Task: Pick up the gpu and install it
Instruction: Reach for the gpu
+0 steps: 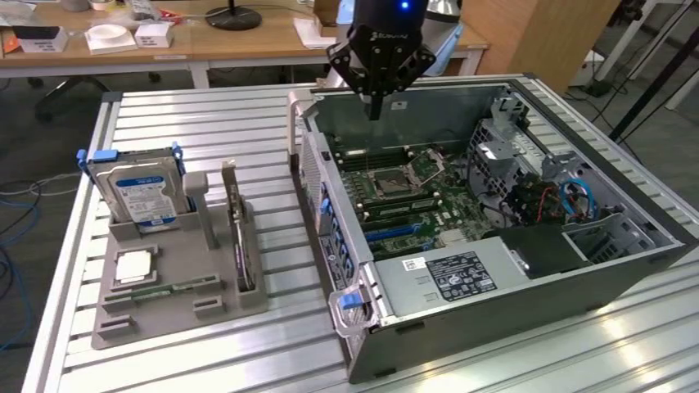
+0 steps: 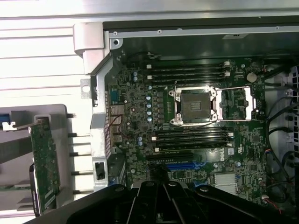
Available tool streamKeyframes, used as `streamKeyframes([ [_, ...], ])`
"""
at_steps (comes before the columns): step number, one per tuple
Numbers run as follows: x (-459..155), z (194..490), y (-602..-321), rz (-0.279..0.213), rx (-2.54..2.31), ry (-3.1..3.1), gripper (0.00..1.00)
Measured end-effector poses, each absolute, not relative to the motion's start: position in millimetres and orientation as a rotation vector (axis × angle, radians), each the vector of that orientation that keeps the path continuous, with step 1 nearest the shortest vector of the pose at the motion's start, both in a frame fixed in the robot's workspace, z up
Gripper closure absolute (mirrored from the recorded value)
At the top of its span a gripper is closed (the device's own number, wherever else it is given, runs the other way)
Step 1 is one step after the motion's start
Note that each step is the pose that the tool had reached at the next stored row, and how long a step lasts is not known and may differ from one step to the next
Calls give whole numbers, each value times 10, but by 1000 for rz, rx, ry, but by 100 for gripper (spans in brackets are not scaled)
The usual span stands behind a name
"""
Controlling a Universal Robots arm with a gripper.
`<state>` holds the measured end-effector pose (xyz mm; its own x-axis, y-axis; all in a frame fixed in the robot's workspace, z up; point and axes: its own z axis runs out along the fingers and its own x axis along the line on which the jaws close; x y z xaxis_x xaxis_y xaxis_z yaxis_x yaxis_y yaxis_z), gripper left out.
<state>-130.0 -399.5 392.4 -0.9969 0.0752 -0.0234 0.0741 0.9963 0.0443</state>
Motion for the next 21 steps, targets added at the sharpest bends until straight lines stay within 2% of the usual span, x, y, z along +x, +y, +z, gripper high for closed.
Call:
streamKeyframes([
  [21,-1600,3893,-4029,67,116,3114,89],
])
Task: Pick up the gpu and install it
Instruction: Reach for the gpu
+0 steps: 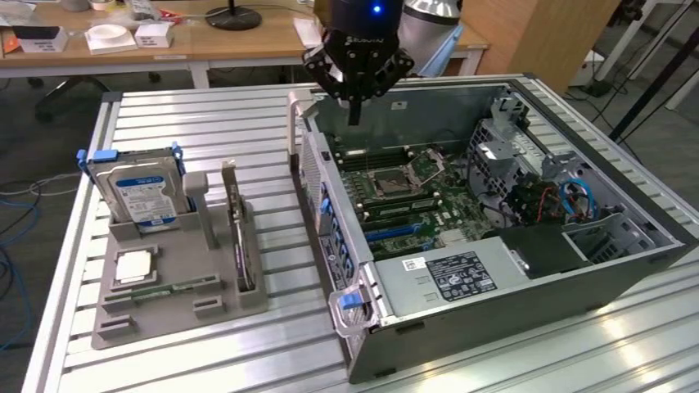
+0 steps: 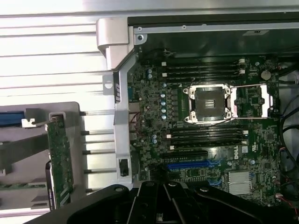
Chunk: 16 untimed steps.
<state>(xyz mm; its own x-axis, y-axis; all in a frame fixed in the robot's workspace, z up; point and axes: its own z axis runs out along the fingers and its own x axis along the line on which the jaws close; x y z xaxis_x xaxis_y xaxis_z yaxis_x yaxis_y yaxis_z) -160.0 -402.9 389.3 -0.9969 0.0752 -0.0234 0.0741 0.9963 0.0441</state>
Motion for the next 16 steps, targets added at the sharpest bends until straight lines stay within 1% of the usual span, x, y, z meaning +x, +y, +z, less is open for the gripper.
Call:
streamKeyframes([
  [16,-1981,3840,-4067,66,121,3113,89],
])
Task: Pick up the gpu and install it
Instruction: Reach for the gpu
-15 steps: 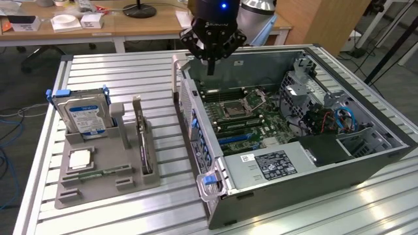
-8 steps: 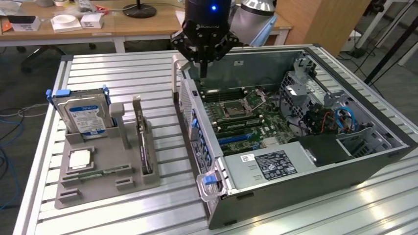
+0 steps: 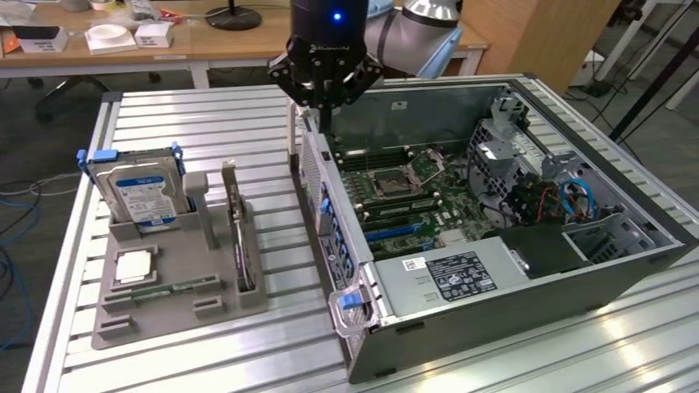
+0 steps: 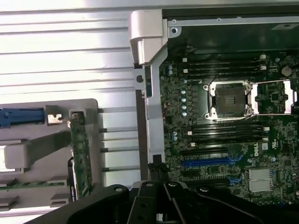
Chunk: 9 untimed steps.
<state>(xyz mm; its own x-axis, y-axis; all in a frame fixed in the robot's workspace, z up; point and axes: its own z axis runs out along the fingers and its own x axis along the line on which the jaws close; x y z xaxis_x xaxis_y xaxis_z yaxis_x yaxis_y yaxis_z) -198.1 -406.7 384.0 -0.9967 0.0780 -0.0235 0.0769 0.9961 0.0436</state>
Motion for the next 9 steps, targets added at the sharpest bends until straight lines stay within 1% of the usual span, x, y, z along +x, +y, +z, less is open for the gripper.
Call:
streamKeyframes([
  [9,-2207,3810,-4073,65,125,3113,89],
])
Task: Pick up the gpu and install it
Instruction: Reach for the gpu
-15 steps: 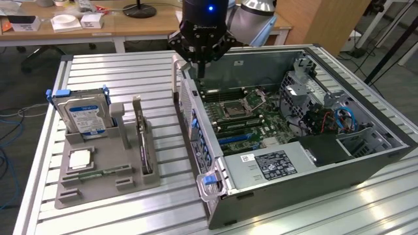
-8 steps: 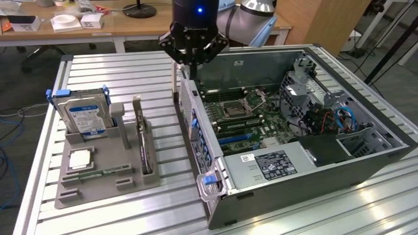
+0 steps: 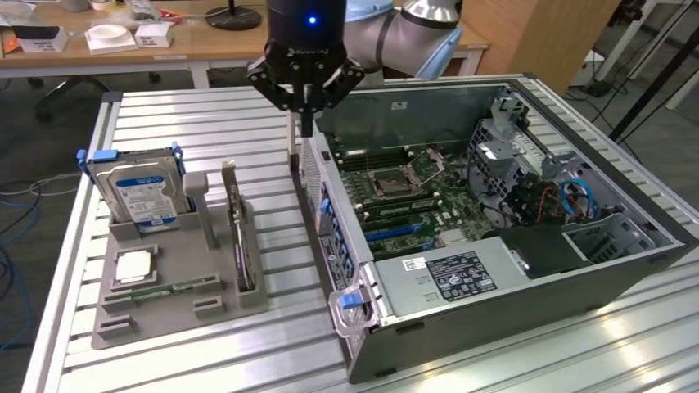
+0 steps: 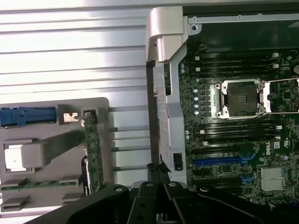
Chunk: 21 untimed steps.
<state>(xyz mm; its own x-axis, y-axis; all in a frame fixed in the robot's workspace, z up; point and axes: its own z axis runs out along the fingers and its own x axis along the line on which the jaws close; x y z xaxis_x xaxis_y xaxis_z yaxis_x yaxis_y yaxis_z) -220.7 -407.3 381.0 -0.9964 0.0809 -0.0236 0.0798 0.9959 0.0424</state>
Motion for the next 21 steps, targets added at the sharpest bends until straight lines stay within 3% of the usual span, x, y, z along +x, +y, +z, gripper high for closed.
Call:
streamKeyframes([
  [21,-2629,3739,-4170,62,128,3113,89],
])
